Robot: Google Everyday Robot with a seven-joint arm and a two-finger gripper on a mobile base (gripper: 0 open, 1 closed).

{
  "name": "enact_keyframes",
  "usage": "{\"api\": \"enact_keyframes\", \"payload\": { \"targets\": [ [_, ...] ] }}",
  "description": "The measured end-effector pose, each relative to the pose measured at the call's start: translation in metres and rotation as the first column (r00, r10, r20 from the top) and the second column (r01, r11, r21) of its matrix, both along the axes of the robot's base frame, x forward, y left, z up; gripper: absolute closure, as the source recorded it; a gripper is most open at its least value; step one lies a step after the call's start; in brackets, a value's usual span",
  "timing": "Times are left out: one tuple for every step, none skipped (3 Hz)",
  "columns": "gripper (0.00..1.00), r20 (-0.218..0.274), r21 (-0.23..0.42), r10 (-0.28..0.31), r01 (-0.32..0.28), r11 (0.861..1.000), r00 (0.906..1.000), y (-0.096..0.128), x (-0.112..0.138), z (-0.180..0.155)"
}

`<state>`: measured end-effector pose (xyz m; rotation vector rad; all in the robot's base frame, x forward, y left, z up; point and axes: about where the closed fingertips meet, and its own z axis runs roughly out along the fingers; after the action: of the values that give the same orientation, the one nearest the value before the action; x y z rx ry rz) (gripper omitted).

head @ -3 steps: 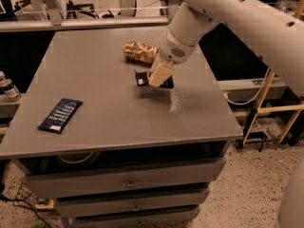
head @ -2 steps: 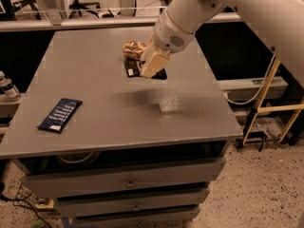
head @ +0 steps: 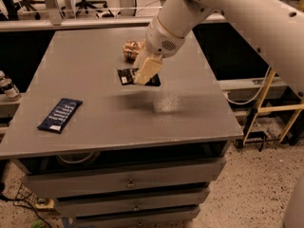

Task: Move rxbar chocolate near rxbar blueberry

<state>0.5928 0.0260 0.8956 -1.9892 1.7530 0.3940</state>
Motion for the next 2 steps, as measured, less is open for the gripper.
{"api": "enact_keyframes", "payload": {
  "targets": [
    [1.0, -0.022, -0.086, 0.165, -0.166, 0.982, 0.986, 0.049, -0.019, -0.02],
    [1.0, -0.059, -0.127, 0.321, -0.326, 0.937, 0.9451, 0.101, -0.036, -0.04]
  ]
}}
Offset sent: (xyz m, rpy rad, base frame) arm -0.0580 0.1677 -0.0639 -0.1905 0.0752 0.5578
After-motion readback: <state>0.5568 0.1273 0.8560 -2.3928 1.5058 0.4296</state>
